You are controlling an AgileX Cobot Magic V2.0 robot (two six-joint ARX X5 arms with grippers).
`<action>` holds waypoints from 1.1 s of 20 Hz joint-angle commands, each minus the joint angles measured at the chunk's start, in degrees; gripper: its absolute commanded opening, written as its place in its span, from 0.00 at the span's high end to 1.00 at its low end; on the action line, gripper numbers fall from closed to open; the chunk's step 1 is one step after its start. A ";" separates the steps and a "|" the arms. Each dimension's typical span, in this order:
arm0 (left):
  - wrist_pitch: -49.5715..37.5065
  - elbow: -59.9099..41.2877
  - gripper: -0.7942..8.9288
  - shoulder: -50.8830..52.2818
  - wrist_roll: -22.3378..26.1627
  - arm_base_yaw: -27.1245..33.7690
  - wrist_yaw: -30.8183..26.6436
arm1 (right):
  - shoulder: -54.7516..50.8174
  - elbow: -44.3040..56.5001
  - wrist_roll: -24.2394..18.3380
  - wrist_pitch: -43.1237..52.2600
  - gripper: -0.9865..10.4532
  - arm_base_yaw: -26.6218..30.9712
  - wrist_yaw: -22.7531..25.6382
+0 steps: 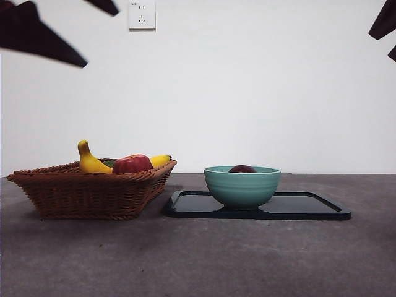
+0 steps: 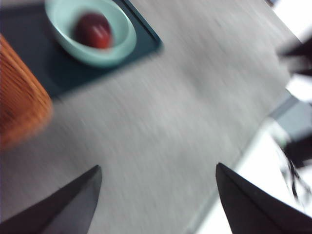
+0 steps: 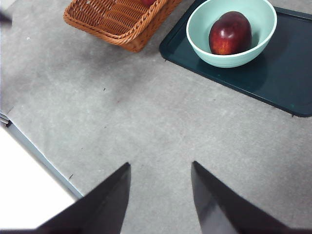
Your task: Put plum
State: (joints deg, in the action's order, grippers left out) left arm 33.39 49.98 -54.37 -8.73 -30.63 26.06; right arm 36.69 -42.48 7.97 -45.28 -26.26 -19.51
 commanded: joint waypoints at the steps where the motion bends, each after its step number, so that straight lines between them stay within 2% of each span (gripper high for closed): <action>1: -1.27 6.29 0.54 -5.01 -4.35 -1.60 -2.89 | 0.26 -0.50 0.66 0.48 0.74 -0.39 -0.07; 6: 2.82 24.00 0.54 -21.64 -5.51 -4.63 -10.19 | 0.26 -0.50 1.07 0.46 0.74 -0.39 0.00; 13: 6.08 45.29 0.54 -44.78 -4.48 -6.93 -13.46 | 0.26 -0.50 1.25 0.20 0.74 -0.39 0.02; 22: 5.22 55.06 0.54 -62.05 -1.79 -9.40 -18.86 | 0.26 -0.50 1.68 0.15 0.74 -0.39 0.13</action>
State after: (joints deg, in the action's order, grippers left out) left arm 39.00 103.20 -115.22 -11.64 -39.46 7.38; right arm 36.69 -42.48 9.06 -45.56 -26.26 -19.44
